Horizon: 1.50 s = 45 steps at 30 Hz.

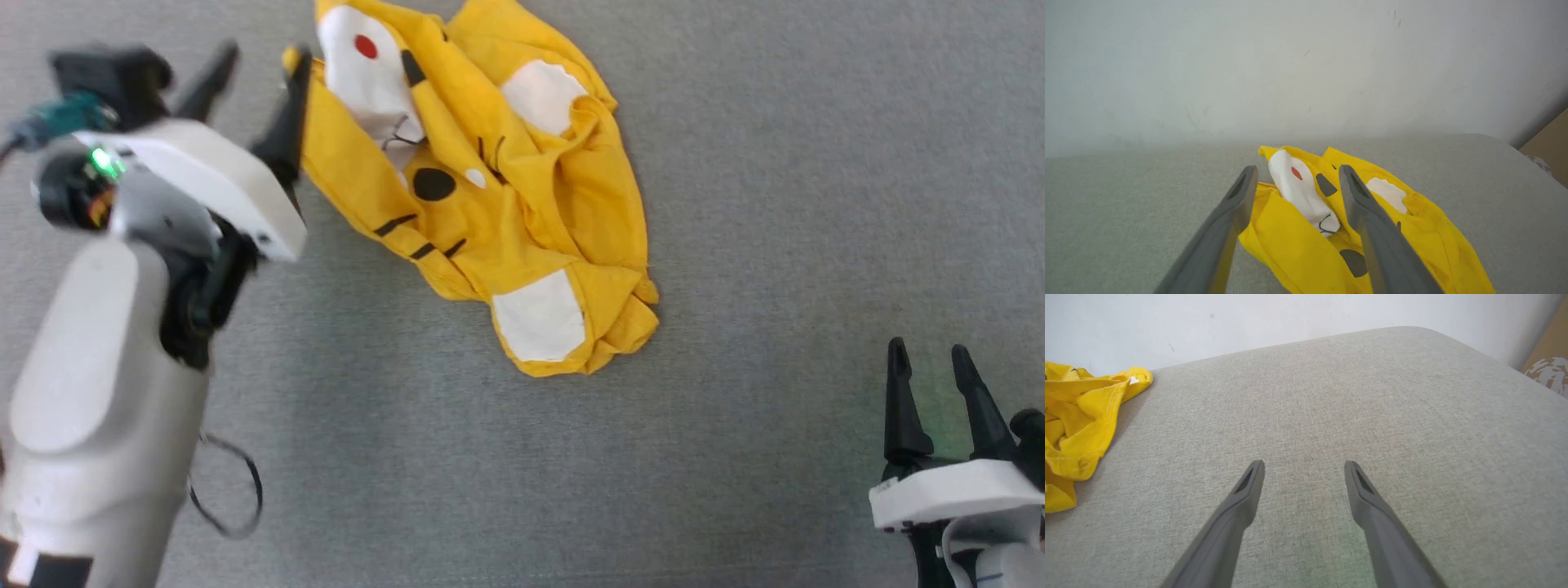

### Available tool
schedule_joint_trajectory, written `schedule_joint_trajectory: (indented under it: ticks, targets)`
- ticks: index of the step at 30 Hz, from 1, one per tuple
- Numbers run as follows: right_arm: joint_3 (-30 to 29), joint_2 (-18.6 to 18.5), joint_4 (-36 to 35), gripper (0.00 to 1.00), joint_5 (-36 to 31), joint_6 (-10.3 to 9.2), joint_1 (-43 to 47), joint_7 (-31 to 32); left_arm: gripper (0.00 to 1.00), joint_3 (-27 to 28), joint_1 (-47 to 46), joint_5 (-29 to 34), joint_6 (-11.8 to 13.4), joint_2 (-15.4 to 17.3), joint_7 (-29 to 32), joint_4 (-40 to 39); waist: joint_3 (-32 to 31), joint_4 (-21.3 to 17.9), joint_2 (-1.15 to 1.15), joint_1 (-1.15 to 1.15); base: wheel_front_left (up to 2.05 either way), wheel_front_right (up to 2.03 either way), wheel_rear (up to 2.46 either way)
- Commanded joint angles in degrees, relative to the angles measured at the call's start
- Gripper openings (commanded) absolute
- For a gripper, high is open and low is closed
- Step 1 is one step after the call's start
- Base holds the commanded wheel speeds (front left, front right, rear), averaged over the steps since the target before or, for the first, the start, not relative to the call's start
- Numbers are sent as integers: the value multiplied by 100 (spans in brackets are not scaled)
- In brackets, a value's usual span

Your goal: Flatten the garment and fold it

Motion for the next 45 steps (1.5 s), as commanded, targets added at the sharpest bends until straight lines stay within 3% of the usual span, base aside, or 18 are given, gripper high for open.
schedule_joint_trajectory:
  ticks: [1, 9, 13, 19, 34, 35, 36, 45]
  targets:
    - [-17, 13, 0, 100, -41, -5, 62, -15, 100, -73, 234, -115, 94, 26, 343, -107, -212, 220, 0, 1, 0, 0, 0]
    - [89, 13, -16, 100, -41, -5, 106, 62, 100, -532, 501, -721, 477, -114, 2533, -97, -317, 318, 0, 1, 0, 0, 0]
    - [189, 13, -45, 100, -24, -5, 42, 78, 100, -556, 375, -755, 758, -72, 3034, 204, -252, 178, 0, 1, 0, 0, 0]
    - [194, 13, -53, 100, -2, -5, -16, 74, 100, -329, 199, -900, 1035, -110, 3132, 608, -19, -159, 0, 1, 0, 0, 0]
    - [266, 13, 52, 100, 152, -5, -175, -1, 100, 108, 59, -1328, 1065, -98, 3069, 595, 374, -546, 0, 1, 0, 0, 0]
    - [266, 13, 57, 100, 153, -5, -194, -5, 61, 83, 69, -1301, 1043, -89, 3043, 599, 387, -554, 0, 1, 0, 0, 0]
    - [265, 13, 62, 100, 154, -5, -212, -7, 0, 75, 70, -1271, 1024, -70, 2994, 610, 402, -561, 0, 1, 0, 0, 0]
    - [159, 13, 112, 100, 104, -5, -248, -22, 0, 70, 37, -1331, 786, -123, 2746, 415, 315, -369, 0, 1, 0, 0, 0]
